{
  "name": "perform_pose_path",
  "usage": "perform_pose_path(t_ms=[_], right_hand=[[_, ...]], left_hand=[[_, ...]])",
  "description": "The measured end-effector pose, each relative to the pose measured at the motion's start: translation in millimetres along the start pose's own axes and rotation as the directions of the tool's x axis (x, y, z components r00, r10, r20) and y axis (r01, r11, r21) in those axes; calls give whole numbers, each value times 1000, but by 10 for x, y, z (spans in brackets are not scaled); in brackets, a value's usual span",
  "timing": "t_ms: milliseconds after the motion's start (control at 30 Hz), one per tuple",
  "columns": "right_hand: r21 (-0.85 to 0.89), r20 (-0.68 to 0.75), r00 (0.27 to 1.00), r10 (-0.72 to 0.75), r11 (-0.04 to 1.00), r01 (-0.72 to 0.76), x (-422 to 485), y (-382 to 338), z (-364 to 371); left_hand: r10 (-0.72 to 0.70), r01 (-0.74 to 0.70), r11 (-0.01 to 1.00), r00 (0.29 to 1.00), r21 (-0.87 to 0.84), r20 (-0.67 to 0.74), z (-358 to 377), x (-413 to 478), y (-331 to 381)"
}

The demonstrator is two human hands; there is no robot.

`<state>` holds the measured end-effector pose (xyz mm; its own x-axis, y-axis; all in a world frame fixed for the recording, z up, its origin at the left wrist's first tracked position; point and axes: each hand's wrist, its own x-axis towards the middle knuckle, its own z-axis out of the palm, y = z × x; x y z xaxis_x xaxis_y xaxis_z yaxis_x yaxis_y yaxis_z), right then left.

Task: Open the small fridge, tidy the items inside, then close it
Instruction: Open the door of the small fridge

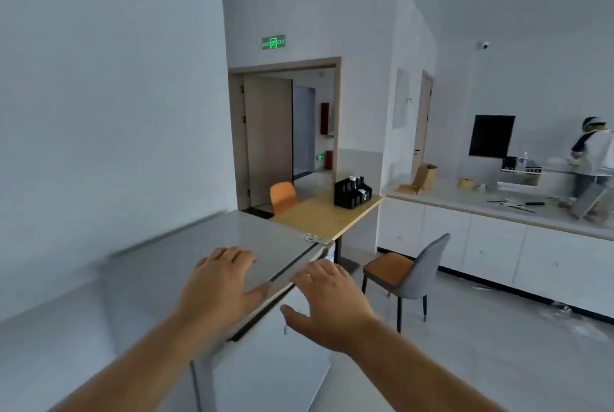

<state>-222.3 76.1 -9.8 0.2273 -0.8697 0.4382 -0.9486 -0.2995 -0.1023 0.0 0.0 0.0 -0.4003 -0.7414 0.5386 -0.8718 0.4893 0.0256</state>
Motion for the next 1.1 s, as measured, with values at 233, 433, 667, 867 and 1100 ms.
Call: perform_pose_path(t_ms=[233, 433, 667, 867, 1100], right_hand=[[125, 124, 973, -197, 975, 181, 252, -553, 609], [198, 78, 973, -217, 960, 199, 321, -605, 802], [225, 167, 964, -205, 960, 165, 147, -471, 794], [182, 243, 948, -206, 970, 164, 41, -495, 792], [176, 279, 951, -133, 981, 86, -26, -596, 724]], left_hand=[[-116, 127, 990, 979, -55, 168, 278, -216, -588], [-132, 189, 965, 949, -181, 287, 597, -263, -735], [-125, 177, 967, 956, -182, 266, 786, 24, -560], [-140, 184, 973, 951, -138, 277, 852, 86, -498], [-143, 202, 964, 942, -173, 304, 773, 22, -511]])
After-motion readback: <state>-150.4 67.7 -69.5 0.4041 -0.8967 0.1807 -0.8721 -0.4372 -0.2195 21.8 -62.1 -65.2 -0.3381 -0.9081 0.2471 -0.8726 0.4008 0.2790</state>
